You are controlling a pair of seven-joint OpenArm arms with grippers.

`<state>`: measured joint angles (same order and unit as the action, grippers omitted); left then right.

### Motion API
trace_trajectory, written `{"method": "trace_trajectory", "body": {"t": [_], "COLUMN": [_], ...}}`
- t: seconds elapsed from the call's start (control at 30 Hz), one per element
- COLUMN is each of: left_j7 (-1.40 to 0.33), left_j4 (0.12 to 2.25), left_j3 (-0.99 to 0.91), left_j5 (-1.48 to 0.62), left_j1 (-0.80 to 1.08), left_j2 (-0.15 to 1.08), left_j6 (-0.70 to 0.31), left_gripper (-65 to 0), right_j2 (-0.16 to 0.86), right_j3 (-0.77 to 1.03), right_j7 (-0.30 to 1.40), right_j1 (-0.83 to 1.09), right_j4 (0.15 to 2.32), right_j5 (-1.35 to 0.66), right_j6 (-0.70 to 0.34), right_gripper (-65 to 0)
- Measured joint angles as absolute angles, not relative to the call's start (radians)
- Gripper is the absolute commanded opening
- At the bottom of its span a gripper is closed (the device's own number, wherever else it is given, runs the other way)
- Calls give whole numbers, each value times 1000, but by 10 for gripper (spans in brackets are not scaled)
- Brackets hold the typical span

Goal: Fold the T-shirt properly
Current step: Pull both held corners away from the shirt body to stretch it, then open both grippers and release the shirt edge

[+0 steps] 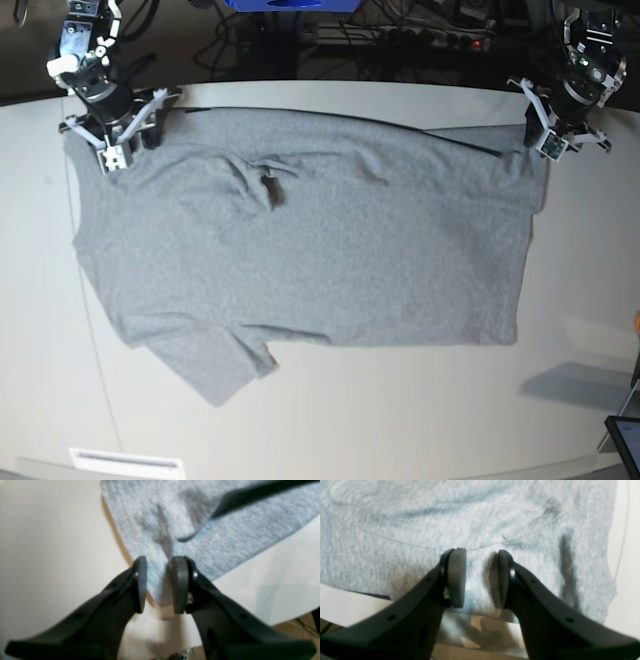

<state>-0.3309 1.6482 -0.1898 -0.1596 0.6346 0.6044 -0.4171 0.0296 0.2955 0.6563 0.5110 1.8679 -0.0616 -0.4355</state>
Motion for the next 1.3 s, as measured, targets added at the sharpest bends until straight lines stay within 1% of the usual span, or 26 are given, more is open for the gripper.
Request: {"method": "trace_trajectory", "body": {"t": [0.4, 0.57, 0.7, 0.97, 1.1, 1.2, 1.3], "left_j7": [-319, -334, -353, -351, -358, -360, -359], "left_j4": [1651, 1700, 1739, 1747, 1765, 1819, 1858], "left_j3": [-190, -194, -242, -307, -329, -360, -379], "left_j5": [-163, -157, -154, -157, -162, -250, -329], "left_j1": [666, 712, 753, 756, 757, 754, 749], "left_j2": [609, 609, 596, 601, 593, 568, 572], "left_j6": [-416, -416, -420, -420, -419, -420, -419], "left_gripper": [-477, -477, -477, -477, -477, -477, -477], "right_j2": [30, 30, 30, 29, 27, 24, 25], "right_j3": [314, 315, 318, 318, 318, 318, 318], "right_j7": [661, 688, 704, 706, 750, 757, 750], "right_j1": [524, 544, 547, 546, 547, 522, 493], "right_j4": [1880, 1912, 1922, 1925, 1961, 1979, 1984], "right_j5": [-67, -45, -41, -39, -14, -14, -15], "right_j6": [-439, -436, -435, -435, -433, -435, -434], "right_gripper": [-447, -447, -447, -447, -447, -447, -447]}}
